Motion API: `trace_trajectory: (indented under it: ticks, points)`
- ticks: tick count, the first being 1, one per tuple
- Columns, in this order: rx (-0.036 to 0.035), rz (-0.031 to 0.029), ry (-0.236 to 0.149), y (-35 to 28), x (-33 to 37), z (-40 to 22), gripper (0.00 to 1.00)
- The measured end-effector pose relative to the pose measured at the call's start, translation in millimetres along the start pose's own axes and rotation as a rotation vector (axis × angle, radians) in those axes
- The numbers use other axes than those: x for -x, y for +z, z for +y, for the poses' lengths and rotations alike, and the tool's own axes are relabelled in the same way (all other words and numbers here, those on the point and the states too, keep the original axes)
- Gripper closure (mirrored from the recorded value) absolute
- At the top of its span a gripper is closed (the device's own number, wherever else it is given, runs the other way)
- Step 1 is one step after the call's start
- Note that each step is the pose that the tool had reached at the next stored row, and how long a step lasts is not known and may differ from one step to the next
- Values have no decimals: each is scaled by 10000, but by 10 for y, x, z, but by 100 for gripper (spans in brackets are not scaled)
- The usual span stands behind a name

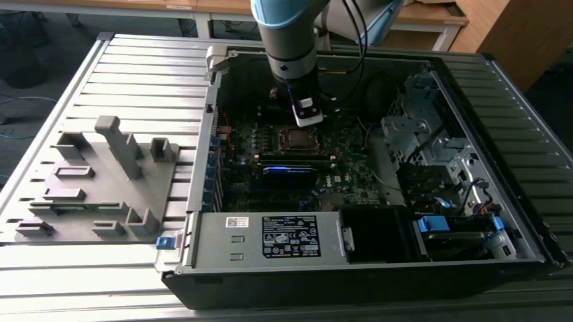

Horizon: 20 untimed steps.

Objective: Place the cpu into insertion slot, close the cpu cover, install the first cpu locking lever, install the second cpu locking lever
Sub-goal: 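Install the first cpu locking lever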

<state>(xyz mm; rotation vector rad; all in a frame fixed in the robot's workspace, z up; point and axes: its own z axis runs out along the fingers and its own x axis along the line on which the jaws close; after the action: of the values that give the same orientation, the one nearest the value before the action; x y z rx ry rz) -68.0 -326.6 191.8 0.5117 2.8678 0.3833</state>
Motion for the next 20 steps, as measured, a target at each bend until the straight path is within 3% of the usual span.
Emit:
trace_trajectory:
  ticks: [4,6,10,20]
  points:
    - [-104,-66,-37,5,-1,-2,89]
    - [-120,-88,-47,9,-1,-4,89]
    - [-113,-115,-53,19,-3,-6,89]
    - [-101,-110,-49,31,0,-8,89]
